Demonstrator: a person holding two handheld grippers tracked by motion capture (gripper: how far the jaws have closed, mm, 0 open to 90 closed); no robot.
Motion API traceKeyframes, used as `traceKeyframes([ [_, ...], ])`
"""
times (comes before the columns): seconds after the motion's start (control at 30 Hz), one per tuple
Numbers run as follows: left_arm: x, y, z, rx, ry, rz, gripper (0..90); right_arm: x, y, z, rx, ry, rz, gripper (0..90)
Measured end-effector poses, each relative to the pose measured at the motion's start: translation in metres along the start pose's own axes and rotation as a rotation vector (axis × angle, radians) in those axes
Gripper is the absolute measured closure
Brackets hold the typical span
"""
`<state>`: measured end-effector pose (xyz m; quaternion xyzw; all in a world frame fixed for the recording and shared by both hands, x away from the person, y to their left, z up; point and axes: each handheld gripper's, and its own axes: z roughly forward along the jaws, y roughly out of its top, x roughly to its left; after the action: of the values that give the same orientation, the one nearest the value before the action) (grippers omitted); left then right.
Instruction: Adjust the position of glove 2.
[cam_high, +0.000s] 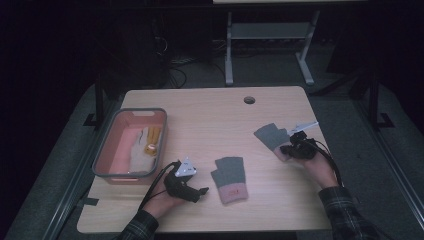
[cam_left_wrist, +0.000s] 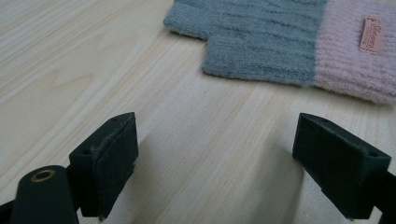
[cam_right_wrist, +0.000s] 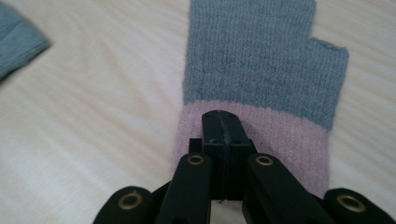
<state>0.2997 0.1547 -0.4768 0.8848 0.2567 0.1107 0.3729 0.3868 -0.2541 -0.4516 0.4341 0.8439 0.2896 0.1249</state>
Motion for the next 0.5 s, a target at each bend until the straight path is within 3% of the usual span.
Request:
traceKeyframes([
  [0.27,0.000,0.000,0.000,-0.001,-0.001,-0.001,13.5,0.024,-0.010,-0.010,0.030,0.029,-0.046,90.0],
  [0.5,0.000,0.000,0.000,-0.007,-0.001,-0.002,13.5,0.038,-0.022,-0.018,0.031,0.057,-0.052,90.0],
])
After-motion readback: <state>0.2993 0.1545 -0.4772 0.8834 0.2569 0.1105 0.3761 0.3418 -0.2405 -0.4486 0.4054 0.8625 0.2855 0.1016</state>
